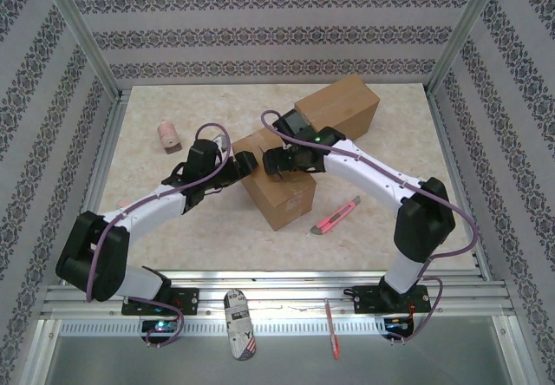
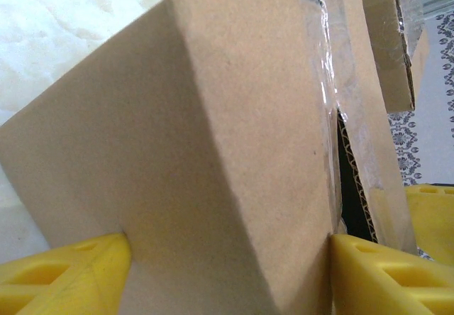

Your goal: Unpack the express box

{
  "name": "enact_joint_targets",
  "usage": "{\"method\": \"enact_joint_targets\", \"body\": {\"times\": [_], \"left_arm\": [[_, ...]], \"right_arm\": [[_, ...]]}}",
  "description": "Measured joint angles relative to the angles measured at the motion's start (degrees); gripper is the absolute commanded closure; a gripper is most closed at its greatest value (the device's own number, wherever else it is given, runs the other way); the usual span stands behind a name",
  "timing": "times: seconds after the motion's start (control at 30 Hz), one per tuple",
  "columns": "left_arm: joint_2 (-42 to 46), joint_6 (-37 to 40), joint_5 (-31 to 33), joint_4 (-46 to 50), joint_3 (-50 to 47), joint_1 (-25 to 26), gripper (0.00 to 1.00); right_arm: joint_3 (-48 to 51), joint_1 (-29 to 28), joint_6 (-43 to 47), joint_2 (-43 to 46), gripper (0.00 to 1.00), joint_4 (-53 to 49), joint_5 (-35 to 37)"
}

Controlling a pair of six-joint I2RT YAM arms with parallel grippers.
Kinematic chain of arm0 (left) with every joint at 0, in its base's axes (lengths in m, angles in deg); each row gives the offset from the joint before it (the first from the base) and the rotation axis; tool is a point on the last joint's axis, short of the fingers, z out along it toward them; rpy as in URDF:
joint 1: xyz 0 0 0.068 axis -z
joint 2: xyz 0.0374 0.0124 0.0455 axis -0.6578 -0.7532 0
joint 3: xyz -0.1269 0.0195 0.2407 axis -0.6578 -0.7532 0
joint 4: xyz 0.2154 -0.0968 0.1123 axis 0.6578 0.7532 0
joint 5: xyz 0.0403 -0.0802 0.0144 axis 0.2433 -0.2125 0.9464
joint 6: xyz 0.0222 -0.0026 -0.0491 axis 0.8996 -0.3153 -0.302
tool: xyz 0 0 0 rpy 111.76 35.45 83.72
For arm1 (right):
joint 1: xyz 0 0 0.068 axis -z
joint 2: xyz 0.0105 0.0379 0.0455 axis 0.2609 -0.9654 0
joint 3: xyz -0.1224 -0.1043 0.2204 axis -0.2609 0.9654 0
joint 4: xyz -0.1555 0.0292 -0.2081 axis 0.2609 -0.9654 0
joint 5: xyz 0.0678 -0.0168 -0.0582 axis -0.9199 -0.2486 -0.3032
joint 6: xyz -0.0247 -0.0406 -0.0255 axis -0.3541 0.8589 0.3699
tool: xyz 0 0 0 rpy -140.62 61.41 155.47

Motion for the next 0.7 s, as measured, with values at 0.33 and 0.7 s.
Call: {"method": "enact_joint_targets", "body": {"times": [0.33, 0.7], "left_arm": [[-2.2, 0.2, -0.1, -3.8, -0.3, 0.0, 0.28], [-4.0, 0.7, -0.7, -5.5, -0.5, 0.0, 0.28]], "right_arm": [[-4.3, -1.4, 2.2, -1.4, 0.15, -4.6, 8.9], [-10.8, -1.9, 7.9, -1.9, 0.15, -10.2, 16.6]]}}
